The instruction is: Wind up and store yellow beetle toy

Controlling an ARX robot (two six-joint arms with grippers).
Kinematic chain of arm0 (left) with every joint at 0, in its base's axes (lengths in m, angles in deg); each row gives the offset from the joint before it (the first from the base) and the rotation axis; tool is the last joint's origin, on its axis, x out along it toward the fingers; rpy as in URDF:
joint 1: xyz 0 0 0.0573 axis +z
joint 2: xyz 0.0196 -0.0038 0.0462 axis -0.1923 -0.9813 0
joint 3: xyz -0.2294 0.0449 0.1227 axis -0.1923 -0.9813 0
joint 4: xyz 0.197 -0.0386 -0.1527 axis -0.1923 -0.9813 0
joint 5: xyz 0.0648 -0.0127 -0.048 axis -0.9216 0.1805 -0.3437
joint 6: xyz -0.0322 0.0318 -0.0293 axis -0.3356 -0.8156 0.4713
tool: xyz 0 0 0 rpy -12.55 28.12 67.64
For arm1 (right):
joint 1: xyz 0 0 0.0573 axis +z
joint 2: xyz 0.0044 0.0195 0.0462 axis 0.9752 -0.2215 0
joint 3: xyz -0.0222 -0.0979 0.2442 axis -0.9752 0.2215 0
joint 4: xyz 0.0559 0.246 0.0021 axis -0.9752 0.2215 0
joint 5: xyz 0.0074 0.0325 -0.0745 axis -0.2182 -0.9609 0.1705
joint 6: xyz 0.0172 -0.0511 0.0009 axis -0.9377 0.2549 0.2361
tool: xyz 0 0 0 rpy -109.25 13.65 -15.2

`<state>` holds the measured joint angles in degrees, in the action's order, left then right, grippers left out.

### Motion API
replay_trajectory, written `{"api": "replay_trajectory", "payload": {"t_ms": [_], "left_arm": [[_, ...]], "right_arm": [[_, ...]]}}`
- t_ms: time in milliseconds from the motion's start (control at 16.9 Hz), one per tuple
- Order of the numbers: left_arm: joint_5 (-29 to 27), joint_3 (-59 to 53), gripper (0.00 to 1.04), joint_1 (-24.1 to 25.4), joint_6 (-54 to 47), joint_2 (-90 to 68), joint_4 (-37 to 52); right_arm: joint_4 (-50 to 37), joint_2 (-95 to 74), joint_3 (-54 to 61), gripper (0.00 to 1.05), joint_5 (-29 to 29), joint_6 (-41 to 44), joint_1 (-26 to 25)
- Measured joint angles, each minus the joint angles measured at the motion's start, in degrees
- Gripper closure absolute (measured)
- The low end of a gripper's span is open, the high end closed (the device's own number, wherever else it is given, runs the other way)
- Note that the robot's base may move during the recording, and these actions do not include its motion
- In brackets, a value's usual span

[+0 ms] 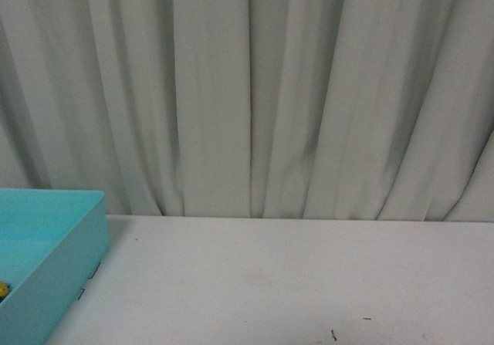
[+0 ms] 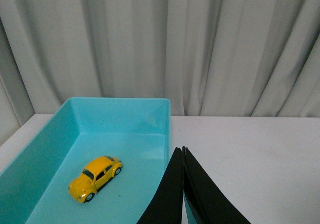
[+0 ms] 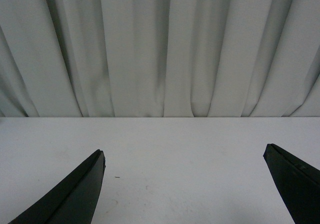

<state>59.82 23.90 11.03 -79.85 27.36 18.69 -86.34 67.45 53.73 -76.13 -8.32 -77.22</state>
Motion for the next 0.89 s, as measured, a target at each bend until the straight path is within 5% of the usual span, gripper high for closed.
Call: {"api": "replay_trajectory", "payload": {"t_ms": [59, 356, 534, 652, 889], "left_arm": [[0.0, 0.0, 1.02, 0.0, 0.1, 0.0, 0.0], [0.0, 0.0, 0.43, 0.0, 0.1, 0.0, 0.0], [0.0, 0.0, 0.32, 0.0, 0.1, 0.0, 0.0], [0.0, 0.0, 0.05, 0.0, 0.0, 0.0, 0.0], [0.0, 0.0, 0.07, 0.0, 0.0, 0.0, 0.0]], "right_arm": [[0.0, 0.0, 0.0, 0.07, 0.0, 0.0, 0.0], [0.0, 0.0, 0.0, 0.07, 0.0, 0.0, 0.0], [0.0, 0.0, 0.0, 0.07, 0.0, 0.0, 0.0], [0.0, 0.0, 0.0, 0.07, 0.0, 0.0, 0.0], [0.0, 0.0, 0.0, 0.07, 0.0, 0.0, 0.0]]}}
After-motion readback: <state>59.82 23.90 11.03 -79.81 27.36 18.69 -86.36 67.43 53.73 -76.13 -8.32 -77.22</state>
